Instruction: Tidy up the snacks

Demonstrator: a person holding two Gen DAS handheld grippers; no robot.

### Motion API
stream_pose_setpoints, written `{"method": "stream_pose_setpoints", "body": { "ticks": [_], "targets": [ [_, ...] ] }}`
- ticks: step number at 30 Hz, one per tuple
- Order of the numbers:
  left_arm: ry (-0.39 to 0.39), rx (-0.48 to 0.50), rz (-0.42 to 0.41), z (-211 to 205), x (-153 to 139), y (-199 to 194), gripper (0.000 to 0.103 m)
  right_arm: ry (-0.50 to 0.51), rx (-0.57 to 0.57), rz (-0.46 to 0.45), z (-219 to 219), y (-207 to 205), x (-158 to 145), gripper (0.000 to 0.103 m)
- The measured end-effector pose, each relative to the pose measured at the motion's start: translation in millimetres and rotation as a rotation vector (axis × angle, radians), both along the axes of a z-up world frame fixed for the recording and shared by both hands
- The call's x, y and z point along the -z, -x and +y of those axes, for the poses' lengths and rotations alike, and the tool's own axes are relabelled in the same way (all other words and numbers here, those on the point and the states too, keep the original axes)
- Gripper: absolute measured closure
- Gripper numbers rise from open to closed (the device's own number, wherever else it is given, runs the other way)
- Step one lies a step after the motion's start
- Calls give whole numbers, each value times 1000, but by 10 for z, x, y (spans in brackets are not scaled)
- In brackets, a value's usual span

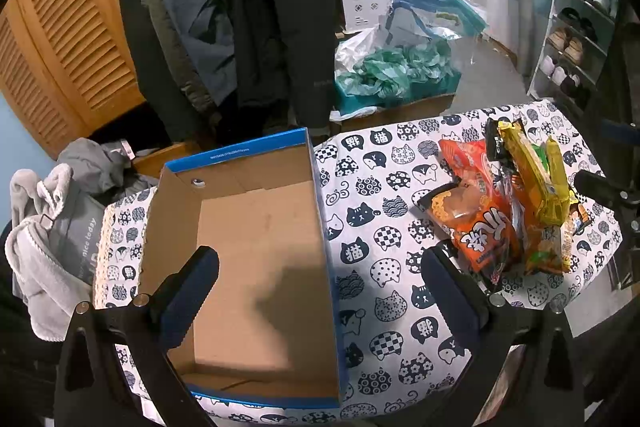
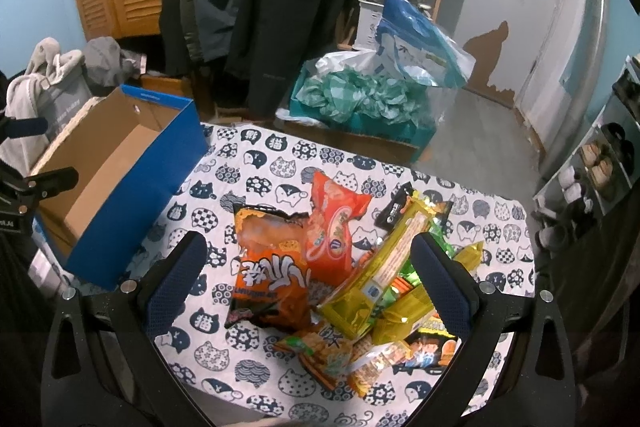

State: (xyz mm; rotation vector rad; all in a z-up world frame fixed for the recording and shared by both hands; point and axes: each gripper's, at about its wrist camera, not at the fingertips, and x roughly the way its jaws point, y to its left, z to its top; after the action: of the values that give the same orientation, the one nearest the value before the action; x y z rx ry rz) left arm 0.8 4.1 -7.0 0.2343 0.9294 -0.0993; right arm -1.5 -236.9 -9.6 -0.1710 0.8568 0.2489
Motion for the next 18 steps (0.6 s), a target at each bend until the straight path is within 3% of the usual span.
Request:
{"method": "stream_pose_setpoints", "body": {
  "ticks": [18],
  "targets": [
    [1,9,22,-34,55,-1,1,6,-10,4,22,13,-26,3]
  ]
}}
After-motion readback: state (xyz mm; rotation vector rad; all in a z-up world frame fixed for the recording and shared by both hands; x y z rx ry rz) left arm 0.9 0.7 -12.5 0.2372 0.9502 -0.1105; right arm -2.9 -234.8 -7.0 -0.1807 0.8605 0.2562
